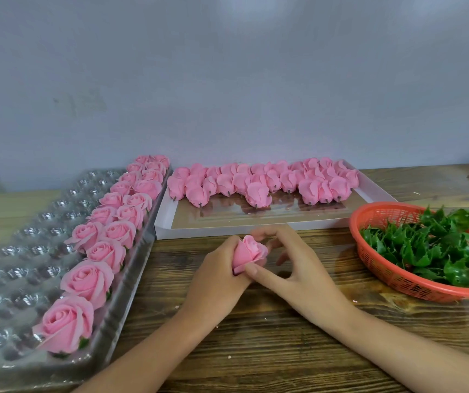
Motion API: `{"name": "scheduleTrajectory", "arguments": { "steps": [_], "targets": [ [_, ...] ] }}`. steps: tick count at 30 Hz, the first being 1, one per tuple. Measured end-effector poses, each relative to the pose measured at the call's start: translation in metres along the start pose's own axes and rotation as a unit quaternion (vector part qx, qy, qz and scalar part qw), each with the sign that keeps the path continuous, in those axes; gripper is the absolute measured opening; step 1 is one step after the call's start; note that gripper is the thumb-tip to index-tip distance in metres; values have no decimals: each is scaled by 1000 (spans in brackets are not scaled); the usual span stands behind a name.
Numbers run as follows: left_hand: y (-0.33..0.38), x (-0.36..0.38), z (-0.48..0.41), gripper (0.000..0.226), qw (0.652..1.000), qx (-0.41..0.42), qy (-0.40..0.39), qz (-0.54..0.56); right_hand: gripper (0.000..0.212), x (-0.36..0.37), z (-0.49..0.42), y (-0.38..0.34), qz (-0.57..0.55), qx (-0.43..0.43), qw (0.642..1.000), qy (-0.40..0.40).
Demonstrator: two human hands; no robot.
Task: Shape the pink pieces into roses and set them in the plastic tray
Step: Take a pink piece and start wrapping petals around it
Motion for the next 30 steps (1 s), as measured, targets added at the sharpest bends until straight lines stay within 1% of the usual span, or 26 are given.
{"name": "scheduleTrajectory", "arguments": {
  "steps": [5, 11, 12, 15, 18, 21, 23, 27, 30],
  "targets": [
    [-1, 1, 0, 29, 999, 8, 6, -43, 30, 0, -1, 5, -27, 18, 999, 0],
    [1, 2, 0, 10, 1000, 12, -8, -25, 20, 1, 0, -3, -19, -41, 999, -21],
    [2, 1, 0, 10, 1000, 17, -10, -19, 19, 2, 0, -4, -20, -52, 998, -28],
    [5, 0, 0, 19, 999, 30, -15, -12, 20, 4, 1, -7, -28, -68, 996, -41],
    [5, 1, -2, 4, 999, 34, -14, -30, 30, 3, 0, -3, -37, -42, 998, -23],
    [5, 0, -2, 14, 997, 47, 6, -64, 36, 4, 1, 2, -38, -12, 999, -22],
    [6, 0, 0, 16, 996, 52, 13, -73, 34, 5, 1, 2, -36, -6, 999, -32],
    [3, -1, 1, 16, 996, 43, 16, -72, 25, 5, 0, -1, -21, -27, 999, -34],
    [4, -1, 0, 10, 997, 42, 11, -65, 20, 5, 0, -2, -32, -35, 998, -45]
  ]
}}
Point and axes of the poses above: each hand's wrist, its own z-axis away from the middle knuckle, its own x-axis out of the palm, y = z × x, the point moved 7 cm from there along -z, towards the middle knuckle, and after that the axes turned 8 degrees about y, right-handed, at the moved point
